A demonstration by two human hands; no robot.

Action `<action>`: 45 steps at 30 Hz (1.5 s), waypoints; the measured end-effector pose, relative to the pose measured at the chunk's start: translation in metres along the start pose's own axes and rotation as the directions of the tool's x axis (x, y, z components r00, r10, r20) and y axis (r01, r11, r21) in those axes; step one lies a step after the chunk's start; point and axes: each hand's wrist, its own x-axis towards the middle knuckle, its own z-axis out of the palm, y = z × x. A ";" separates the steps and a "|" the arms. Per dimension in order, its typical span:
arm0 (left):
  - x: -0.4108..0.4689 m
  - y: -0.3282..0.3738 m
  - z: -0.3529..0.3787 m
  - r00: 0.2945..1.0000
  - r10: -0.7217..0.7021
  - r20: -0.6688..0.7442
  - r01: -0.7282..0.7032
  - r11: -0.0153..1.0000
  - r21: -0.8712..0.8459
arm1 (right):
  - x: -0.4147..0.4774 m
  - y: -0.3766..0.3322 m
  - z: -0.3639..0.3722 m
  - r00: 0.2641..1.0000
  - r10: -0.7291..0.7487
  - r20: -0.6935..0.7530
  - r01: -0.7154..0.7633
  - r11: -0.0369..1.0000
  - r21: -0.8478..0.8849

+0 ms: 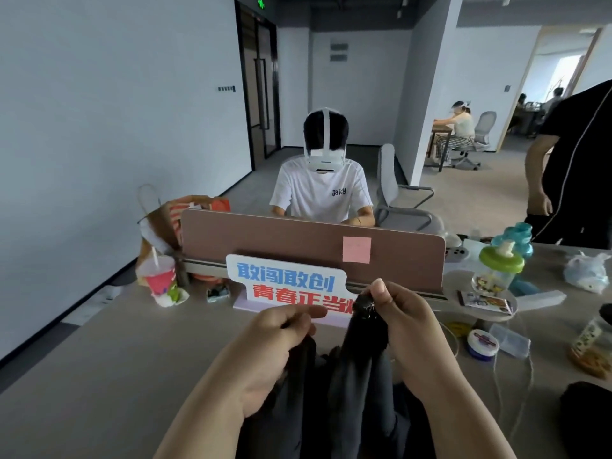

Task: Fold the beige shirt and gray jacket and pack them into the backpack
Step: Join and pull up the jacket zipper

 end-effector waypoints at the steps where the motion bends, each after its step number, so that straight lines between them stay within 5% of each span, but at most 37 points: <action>1: 0.002 0.000 0.002 1.000 -0.001 0.009 0.001 0.999 -0.033 | 0.001 0.000 -0.001 1.000 0.003 -0.013 -0.003 1.000 0.004; 7: 0.020 0.002 0.017 0.992 0.108 -0.060 -0.110 0.993 -0.035 | 0.007 0.008 -0.010 0.993 0.104 -0.059 -0.091 0.977 0.195; 11: 0.033 0.003 0.028 0.984 0.165 -0.066 -0.170 0.982 -0.077 | 0.007 0.006 -0.024 0.990 0.135 0.036 -0.139 0.930 0.341; 31: 0.045 -0.006 0.049 0.942 0.317 0.110 -0.319 0.948 0.002 | -0.008 0.011 -0.038 0.990 0.115 -0.078 -0.098 0.975 0.201; 37: 0.038 -0.011 0.035 0.938 0.344 0.044 -0.345 0.938 0.023 | -0.005 0.011 -0.019 0.985 0.164 0.054 -0.171 0.883 0.437; 45: 0.029 -0.006 0.030 0.920 0.392 0.023 -0.392 0.920 0.018 | -0.002 0.007 -0.001 0.971 0.233 0.049 -0.225 0.831 0.509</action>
